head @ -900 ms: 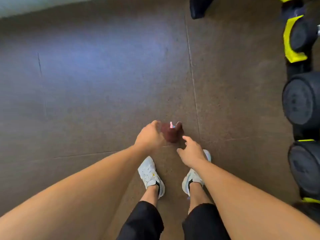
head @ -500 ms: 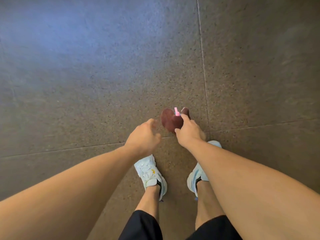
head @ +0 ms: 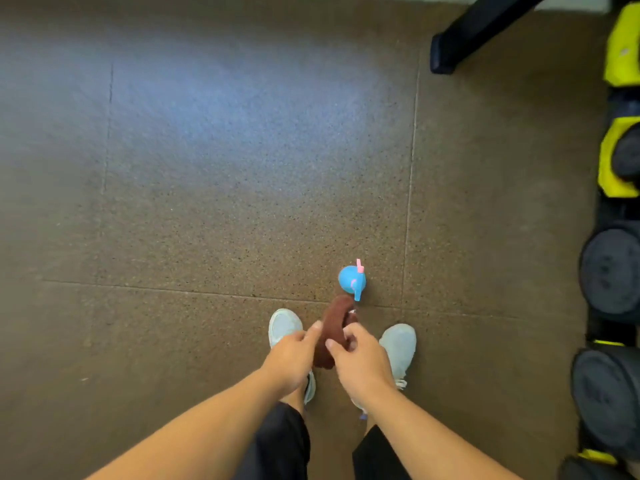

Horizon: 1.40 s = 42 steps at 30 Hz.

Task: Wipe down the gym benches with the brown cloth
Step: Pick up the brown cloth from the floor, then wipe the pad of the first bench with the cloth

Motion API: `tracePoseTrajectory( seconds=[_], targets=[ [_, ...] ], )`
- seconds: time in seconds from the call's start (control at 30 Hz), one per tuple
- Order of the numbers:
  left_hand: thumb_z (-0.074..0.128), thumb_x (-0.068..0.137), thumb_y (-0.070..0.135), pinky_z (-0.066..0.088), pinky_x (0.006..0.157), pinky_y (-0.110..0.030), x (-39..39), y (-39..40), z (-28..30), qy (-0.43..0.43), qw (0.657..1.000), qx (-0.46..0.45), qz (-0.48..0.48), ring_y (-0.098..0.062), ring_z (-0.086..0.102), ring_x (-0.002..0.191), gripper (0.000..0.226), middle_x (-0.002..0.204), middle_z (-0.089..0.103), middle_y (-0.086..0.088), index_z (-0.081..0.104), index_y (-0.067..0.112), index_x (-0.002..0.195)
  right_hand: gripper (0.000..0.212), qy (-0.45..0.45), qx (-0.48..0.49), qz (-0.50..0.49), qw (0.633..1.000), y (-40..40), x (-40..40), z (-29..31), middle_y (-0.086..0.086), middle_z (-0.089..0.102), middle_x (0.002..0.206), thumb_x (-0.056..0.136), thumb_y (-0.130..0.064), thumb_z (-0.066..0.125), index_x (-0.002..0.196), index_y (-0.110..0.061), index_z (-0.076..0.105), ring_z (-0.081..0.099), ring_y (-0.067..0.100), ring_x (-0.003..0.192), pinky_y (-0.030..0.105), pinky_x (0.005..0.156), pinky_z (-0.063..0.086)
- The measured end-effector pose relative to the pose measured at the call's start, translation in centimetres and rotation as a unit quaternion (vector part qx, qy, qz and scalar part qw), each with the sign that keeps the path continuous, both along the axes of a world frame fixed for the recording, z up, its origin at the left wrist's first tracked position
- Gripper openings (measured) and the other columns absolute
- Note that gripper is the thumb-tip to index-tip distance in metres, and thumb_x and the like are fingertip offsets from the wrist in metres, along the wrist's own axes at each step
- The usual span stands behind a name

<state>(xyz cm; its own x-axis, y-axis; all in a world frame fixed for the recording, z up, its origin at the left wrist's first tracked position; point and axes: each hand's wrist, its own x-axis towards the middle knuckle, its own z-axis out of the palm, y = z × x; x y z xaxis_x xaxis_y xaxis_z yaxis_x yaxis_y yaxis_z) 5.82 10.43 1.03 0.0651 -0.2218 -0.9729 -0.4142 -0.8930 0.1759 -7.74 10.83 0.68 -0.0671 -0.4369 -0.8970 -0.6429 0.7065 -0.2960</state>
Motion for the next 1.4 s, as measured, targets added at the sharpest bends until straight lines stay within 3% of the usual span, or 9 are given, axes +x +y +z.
tracePoseTrajectory(
  seconds=[0.13, 0.2, 0.33, 0.47, 0.57, 0.8, 1.03, 1.2, 1.4],
  targets=[
    [0.066, 0.089, 0.059, 0.054, 0.098, -0.037, 1.5, 2.9, 9.8, 0.166, 0.921, 0.055, 0.348, -0.027, 0.073, 0.103, 0.050, 0.109, 0.077, -0.010, 0.079, 0.017, 0.114, 0.020, -0.123, 0.019, 0.068, 0.990, 2.5, -0.1, 12.9, -0.009, 0.073, 0.082, 0.087, -0.032, 0.078, 0.088, -0.027, 0.059, 0.064, 0.000, 0.076, 0.026, 0.082, 0.051],
    [0.078, 0.078, 0.048, 0.059, 0.081, -0.037, 2.3, 4.0, 15.0, 0.188, 0.892, 0.031, 0.410, -0.029, 0.073, 0.084, 0.043, 0.102, 0.076, -0.016, 0.082, 0.013, 0.101, 0.023, -0.157, 0.098, 0.121, 0.975, 1.9, 0.0, 17.9, -0.013, 0.071, 0.080, 0.093, -0.019, 0.076, 0.078, -0.026, 0.058, 0.064, -0.009, 0.078, 0.010, 0.079, 0.045],
    [0.090, 0.065, 0.042, 0.058, 0.075, -0.034, 3.3, 7.0, 23.5, 0.126, 0.905, -0.068, 0.400, -0.025, 0.072, 0.080, 0.052, 0.101, 0.078, -0.016, 0.080, 0.010, 0.105, 0.022, -0.247, 0.135, 0.306, 0.909, 2.2, -0.4, 25.1, -0.015, 0.063, 0.110, 0.099, -0.039, 0.070, 0.088, -0.057, 0.066, 0.063, 0.001, 0.117, 0.001, 0.089, 0.041],
    [0.082, 0.078, 0.043, 0.050, 0.085, -0.026, 2.5, 11.1, 31.0, -0.069, 0.901, -0.234, 0.358, -0.011, 0.068, 0.096, 0.041, 0.108, 0.075, 0.005, 0.068, 0.021, 0.110, 0.012, -0.268, 0.040, 0.311, 0.911, 1.4, -1.5, 32.1, -0.008, 0.076, 0.093, 0.096, -0.019, 0.076, 0.107, -0.019, 0.076, 0.067, -0.004, 0.083, 0.013, 0.078, 0.051],
    [0.076, 0.085, 0.045, 0.046, 0.087, -0.025, 1.1, 15.0, 35.3, -0.159, 0.863, -0.278, 0.391, -0.011, 0.064, 0.106, 0.046, 0.115, 0.067, 0.009, 0.058, 0.027, 0.123, 0.030, -0.286, 0.008, 0.324, 0.902, 1.2, -0.9, 36.2, 0.004, 0.076, 0.110, 0.094, -0.035, 0.074, 0.123, -0.028, 0.069, 0.074, 0.011, 0.094, 0.026, 0.086, 0.057],
    [0.077, 0.079, 0.060, 0.056, 0.099, -0.038, -3.9, 24.9, 40.4, -0.230, 0.783, -0.318, 0.483, -0.008, 0.066, 0.114, 0.063, 0.121, 0.070, 0.014, 0.057, 0.036, 0.133, 0.053, -0.318, -0.002, 0.474, 0.821, 7.9, 4.0, 41.6, -0.012, 0.070, 0.122, 0.084, -0.056, 0.071, 0.132, -0.048, 0.051, 0.067, 0.009, 0.115, 0.029, 0.096, 0.056],
    [0.082, 0.083, 0.034, 0.054, 0.093, -0.019, -7.0, 34.7, 41.5, -0.289, 0.675, -0.312, 0.602, 0.004, 0.068, 0.105, 0.031, 0.103, 0.074, 0.023, 0.064, 0.049, 0.104, 0.026, -0.339, -0.078, 0.593, 0.726, 17.7, 7.1, 42.2, -0.020, 0.076, 0.102, 0.097, -0.012, 0.073, 0.108, -0.036, 0.071, 0.072, 0.005, 0.100, 0.044, 0.097, 0.059],
    [0.084, 0.081, 0.030, 0.060, 0.091, -0.036, -8.0, 42.8, 41.6, -0.274, 0.596, -0.324, 0.682, -0.006, 0.072, 0.102, 0.031, 0.105, 0.077, 0.013, 0.073, 0.035, 0.110, 0.016, -0.372, -0.068, 0.617, 0.690, 25.4, 8.7, 43.0, -0.001, 0.077, 0.082, 0.089, -0.001, 0.080, 0.092, -0.014, 0.071, 0.072, 0.007, 0.078, 0.026, 0.073, 0.058],
    [0.079, 0.089, 0.023, 0.052, 0.076, -0.016, -7.8, 54.2, 42.5, -0.328, 0.544, -0.333, 0.697, -0.003, 0.072, 0.086, 0.004, 0.087, 0.077, 0.011, 0.076, 0.023, 0.091, 0.024, -0.373, -0.048, 0.667, 0.643, 36.0, 11.3, 42.6, -0.003, 0.076, 0.083, 0.084, -0.001, 0.085, 0.097, -0.013, 0.068, 0.069, 0.014, 0.082, 0.026, 0.077, 0.054]
  ],
)
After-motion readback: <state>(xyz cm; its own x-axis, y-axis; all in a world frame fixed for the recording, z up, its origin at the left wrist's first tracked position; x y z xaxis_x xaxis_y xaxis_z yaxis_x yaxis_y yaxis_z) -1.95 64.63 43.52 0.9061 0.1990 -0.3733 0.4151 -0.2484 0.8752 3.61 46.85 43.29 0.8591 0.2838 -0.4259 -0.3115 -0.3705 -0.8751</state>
